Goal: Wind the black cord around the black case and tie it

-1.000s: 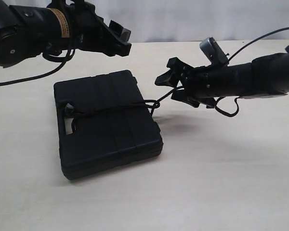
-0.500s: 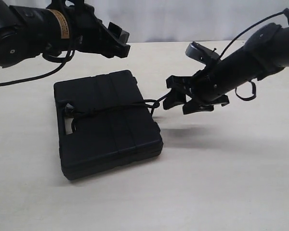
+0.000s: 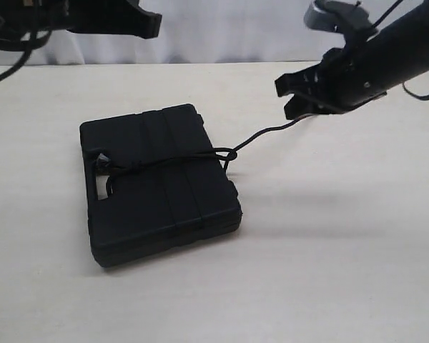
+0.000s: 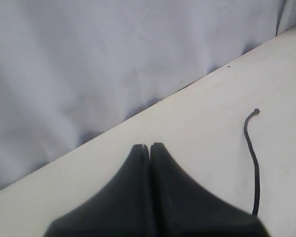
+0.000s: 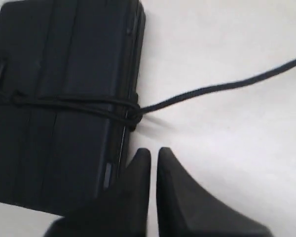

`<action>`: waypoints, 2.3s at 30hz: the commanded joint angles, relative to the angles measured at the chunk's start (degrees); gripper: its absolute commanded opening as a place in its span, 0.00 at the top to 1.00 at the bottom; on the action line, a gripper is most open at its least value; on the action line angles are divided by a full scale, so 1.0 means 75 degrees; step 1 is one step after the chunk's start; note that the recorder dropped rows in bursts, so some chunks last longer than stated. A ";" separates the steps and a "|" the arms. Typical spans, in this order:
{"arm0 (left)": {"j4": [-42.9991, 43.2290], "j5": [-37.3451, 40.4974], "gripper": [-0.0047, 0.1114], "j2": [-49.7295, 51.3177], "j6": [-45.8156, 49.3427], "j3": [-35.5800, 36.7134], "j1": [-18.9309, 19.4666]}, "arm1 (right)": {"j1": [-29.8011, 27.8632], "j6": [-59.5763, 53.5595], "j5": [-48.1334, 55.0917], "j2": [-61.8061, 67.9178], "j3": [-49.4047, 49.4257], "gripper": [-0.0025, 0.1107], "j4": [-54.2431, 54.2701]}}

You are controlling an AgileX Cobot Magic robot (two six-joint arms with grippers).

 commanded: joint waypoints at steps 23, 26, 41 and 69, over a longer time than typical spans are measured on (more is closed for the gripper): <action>-0.0082 0.0088 0.96 -0.5749 -0.0029 0.2043 -0.0007 | -0.0046 -0.1109 -0.2557 -0.5588 0.2339 0.94 -0.0096; -0.0082 0.0088 0.96 -0.6523 -0.0029 0.2269 -0.0007 | -0.0046 -0.1109 -0.2602 -0.5985 0.2384 0.94 -0.0096; -0.0082 0.0851 0.96 -0.7998 -0.0029 0.2303 -0.0007 | -0.0046 -0.1004 -0.2538 -0.6476 0.2384 0.94 -0.0067; -0.1156 0.1390 0.96 -0.8282 0.1670 0.2303 -0.0007 | -0.0046 -0.1004 -0.2538 -0.6476 0.2384 0.94 -0.0067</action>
